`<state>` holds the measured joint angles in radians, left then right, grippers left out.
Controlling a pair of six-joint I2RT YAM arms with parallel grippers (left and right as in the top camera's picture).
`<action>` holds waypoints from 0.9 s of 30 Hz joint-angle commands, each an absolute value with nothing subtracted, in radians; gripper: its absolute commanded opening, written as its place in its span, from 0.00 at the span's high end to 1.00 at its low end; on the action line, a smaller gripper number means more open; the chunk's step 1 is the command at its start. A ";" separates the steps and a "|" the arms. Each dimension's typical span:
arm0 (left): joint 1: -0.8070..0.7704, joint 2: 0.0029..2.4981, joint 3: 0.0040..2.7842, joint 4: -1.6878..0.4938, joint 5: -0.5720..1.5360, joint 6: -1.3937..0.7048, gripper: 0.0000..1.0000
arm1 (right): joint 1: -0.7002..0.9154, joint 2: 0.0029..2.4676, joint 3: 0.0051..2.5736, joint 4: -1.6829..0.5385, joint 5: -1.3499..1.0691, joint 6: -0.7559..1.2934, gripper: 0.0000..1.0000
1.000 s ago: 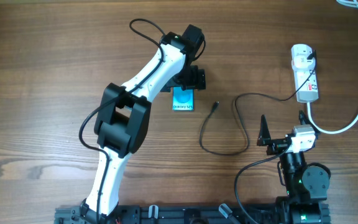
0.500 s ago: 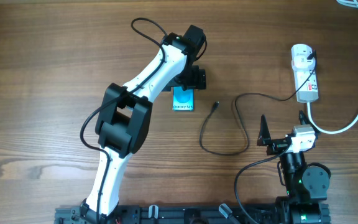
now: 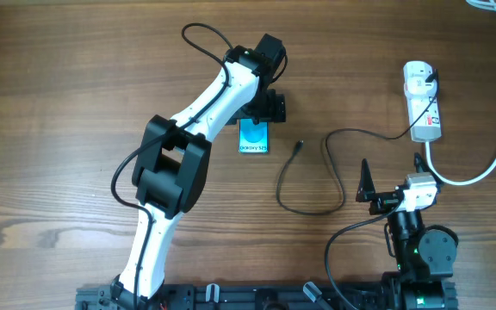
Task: Plug charger to phone and switch on socket
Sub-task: 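Close the left gripper on the phone's top edge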
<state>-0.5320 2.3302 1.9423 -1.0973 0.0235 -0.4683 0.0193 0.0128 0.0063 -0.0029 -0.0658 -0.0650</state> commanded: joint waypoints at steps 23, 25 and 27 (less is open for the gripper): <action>-0.536 2.346 1.865 -1.042 -0.001 -0.397 0.00 | 0.023 0.005 0.005 0.000 -0.057 -0.050 0.00; -0.536 2.346 1.851 -1.029 -0.001 -0.397 0.00 | 0.023 0.005 0.005 0.000 -0.057 -0.050 0.00; -0.536 2.346 1.850 -1.024 -0.001 -0.400 0.00 | 0.023 0.005 0.005 0.000 -0.057 -0.050 0.00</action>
<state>-0.5320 2.3306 1.8591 -1.0340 0.0120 -0.4152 0.0193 0.0128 0.0063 -0.0029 -0.0658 -0.0650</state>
